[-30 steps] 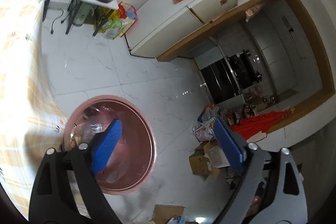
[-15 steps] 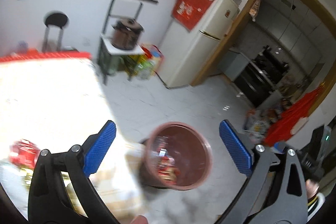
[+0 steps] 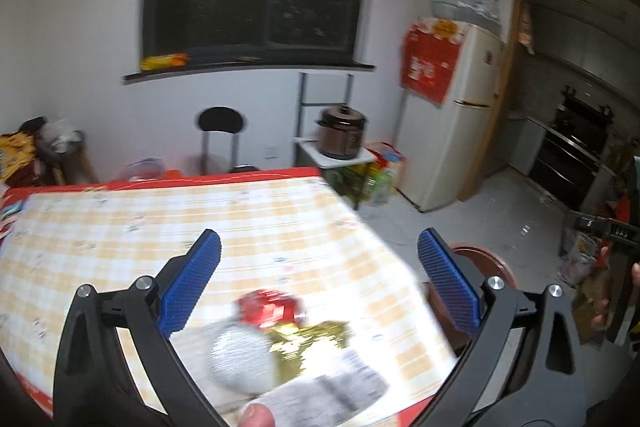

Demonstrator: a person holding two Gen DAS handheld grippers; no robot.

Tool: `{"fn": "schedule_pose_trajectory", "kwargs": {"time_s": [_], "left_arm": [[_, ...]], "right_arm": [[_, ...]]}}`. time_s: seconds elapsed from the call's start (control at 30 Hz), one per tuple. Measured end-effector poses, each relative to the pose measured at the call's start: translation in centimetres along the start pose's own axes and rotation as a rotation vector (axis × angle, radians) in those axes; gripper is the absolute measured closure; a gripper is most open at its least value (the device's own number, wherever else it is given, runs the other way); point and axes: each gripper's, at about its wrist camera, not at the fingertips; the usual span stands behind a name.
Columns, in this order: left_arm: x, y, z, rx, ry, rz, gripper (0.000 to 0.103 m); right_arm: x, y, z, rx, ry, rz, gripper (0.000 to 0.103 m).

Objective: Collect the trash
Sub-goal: 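Move both tools back over the remaining trash on the table, then grasp the white printed packet with the right gripper and lift it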

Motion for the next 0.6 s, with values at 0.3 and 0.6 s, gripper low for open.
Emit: {"fn": "schedule_pose_trajectory", "kwargs": {"time_s": [0.3, 0.6], "left_arm": [[10.0, 3.9, -3.6, 0.001, 0.129, 0.105, 0.006], [15.6, 4.5, -7.6, 0.053, 0.198, 0.100, 0.006]], "right_arm": [[7.7, -1.9, -1.7, 0.049, 0.082, 0.035, 0.005], [16.0, -4.5, -6.9, 0.155, 0.149, 0.058, 0.005]]}}
Point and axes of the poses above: each gripper's, at about its wrist camera, not at the fingertips, and y roughly against the way its jaws point, x to its left, z to its top, and after that the axes turned 6 degrees about -x, right-handed
